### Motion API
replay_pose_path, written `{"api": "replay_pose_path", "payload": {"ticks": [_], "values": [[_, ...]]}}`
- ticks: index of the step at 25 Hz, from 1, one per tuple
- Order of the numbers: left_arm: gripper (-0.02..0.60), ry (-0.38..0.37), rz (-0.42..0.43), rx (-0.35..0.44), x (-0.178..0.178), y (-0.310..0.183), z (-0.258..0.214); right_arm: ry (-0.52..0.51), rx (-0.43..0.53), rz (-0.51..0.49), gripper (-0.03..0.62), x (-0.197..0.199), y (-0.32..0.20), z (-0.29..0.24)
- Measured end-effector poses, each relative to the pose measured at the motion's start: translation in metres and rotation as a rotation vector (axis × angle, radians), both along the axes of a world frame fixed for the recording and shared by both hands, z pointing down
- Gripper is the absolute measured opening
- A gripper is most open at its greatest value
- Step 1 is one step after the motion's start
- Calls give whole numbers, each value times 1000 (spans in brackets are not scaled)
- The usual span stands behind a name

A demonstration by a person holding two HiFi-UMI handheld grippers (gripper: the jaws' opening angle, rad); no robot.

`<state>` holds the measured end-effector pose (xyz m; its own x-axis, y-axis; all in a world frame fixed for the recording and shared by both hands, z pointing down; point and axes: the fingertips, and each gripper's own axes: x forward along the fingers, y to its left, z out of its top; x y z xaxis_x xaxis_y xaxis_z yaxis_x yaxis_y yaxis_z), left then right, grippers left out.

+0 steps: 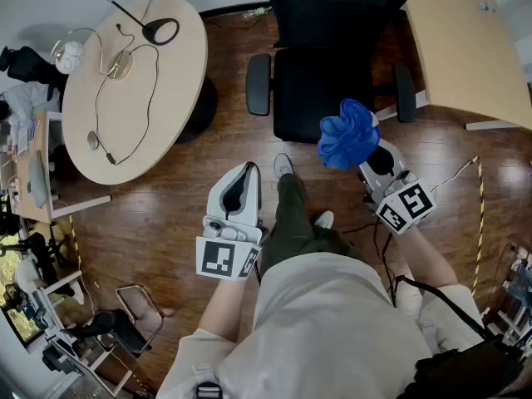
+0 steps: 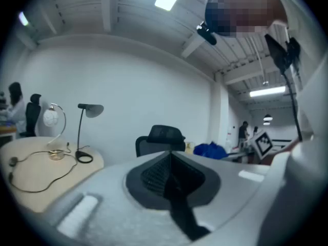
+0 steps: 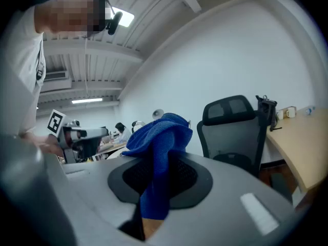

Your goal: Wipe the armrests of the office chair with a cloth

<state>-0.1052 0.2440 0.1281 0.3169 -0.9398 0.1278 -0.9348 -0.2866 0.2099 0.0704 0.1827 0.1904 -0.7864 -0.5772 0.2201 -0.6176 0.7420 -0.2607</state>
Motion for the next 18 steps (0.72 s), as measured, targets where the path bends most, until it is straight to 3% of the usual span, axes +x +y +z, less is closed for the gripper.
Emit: {"api": "replay_pose_path", "payload": {"ticks": [2, 4, 7, 11, 15, 18], "values": [[6, 33, 79, 52, -12, -35, 11, 45, -43, -34, 72, -43, -54, 43], [34, 11, 123, 53, -30, -66, 31, 93, -80, -61, 72, -86, -109, 87], [43, -22, 101, 6, -59, -104, 59, 187, -149, -100, 72, -147, -185, 155], [41, 3, 59, -70, -95, -133, 87, 331, -243, -147, 72, -215, -263, 244], [41, 7, 50, -133, -114, -139, 108, 467, -326, -183, 72, -244, -295, 302], [41, 7, 41, -170, -125, -146, 120, 462, -382, -235, 72, -259, -280, 317]]}}
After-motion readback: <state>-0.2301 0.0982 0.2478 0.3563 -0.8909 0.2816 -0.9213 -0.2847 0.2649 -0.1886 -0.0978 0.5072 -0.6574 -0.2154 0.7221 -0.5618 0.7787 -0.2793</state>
